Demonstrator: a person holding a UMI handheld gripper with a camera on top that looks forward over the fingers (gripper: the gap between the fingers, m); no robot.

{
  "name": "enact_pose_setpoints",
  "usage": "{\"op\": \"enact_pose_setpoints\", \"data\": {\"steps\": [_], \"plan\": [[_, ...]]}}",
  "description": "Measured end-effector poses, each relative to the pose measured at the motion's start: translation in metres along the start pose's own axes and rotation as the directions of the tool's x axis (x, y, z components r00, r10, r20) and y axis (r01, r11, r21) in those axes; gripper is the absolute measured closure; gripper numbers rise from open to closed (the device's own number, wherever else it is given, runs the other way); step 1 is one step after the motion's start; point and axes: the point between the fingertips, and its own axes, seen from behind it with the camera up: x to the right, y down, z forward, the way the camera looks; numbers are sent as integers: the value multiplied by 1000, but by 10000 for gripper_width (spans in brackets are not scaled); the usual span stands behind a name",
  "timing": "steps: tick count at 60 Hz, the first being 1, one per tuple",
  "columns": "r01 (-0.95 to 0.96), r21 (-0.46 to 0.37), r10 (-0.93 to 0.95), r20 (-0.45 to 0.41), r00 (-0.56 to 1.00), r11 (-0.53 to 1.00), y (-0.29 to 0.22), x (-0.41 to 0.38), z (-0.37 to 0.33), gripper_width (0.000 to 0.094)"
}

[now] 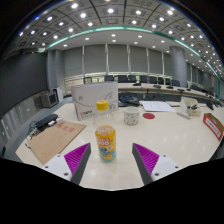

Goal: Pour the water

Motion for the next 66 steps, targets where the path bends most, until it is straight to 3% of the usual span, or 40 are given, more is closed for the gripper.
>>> {"op": "enact_pose_setpoints", "data": {"steps": [12, 16, 20, 36, 46, 53, 59, 66], "plan": [[8, 62, -4, -76, 997, 998, -1, -14, 85, 111], [8, 70, -1, -96, 995, 997, 1, -14, 102, 217], [18, 79, -9, -119, 993, 997, 1, -11, 116, 404], [39, 92, -29, -106, 994, 995, -14, -29, 120, 535], [-129, 130, 129, 13, 992, 983, -70, -63, 127, 535], [-383, 153, 360, 162, 919, 911, -130, -80, 137, 536], [-628, 120, 571, 314, 758, 769, -182, -86, 157, 537], [-851, 8, 756, 454, 471, 525, -232, -84, 183, 539]]}}
